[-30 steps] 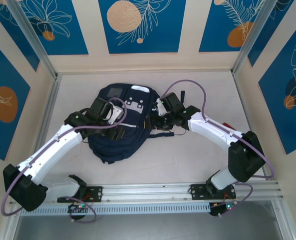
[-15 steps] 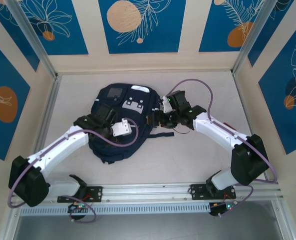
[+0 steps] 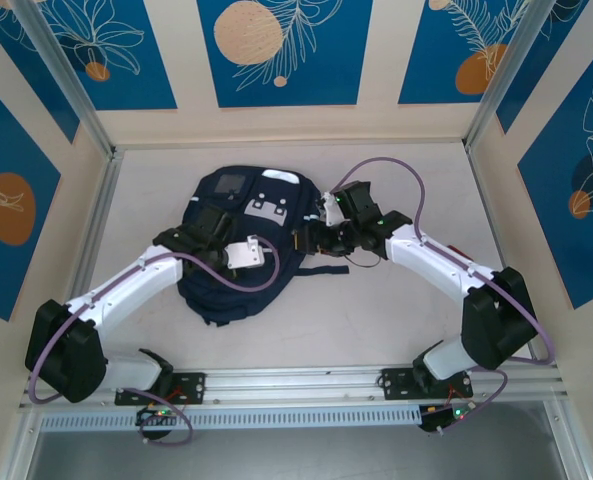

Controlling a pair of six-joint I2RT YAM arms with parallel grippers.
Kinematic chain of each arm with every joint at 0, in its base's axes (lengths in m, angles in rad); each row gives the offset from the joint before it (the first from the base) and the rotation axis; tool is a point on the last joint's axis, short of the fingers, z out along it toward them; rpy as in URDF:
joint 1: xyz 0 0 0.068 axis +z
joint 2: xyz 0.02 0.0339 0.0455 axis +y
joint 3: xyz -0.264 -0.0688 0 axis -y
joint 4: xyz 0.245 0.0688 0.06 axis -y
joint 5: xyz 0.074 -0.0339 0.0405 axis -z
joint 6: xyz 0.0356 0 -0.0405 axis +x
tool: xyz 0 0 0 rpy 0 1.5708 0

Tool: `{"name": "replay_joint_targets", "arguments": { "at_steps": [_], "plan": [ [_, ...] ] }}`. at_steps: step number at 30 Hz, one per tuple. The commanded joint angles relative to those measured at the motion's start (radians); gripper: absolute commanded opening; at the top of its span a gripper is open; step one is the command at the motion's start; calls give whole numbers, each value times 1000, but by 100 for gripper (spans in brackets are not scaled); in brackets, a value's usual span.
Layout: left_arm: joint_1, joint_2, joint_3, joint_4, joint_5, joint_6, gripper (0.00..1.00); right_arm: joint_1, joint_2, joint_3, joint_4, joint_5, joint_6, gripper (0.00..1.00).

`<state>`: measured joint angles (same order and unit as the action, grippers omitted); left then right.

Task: Pack books, pencil case, and school supplies into a backpack

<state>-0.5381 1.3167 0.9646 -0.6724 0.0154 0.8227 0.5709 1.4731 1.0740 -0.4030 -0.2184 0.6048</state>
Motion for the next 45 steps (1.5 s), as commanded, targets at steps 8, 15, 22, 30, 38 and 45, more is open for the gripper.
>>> {"name": "replay_joint_targets", "arguments": {
  "at_steps": [8, 15, 22, 30, 38, 45],
  "plan": [
    [57, -105, 49, 39, 133, -106, 0, 80, 122, 97, 51, -78, -19, 47],
    [69, -132, 16, 80, 162, -168, 0, 92, 172, 131, 77, -113, -7, 42],
    [76, -148, -4, 102, 174, -188, 0, 102, 229, 158, 84, -134, -29, 35],
    [84, -160, -19, 102, 186, -185, 0, 109, 247, 191, 17, -17, -110, 16],
    [85, -163, -23, 102, 198, -181, 0, 116, 264, 227, 7, -87, -169, 26],
    [86, -166, -29, 112, 201, -189, 0, 115, 293, 209, 75, -156, -25, 18]
  ]
}}
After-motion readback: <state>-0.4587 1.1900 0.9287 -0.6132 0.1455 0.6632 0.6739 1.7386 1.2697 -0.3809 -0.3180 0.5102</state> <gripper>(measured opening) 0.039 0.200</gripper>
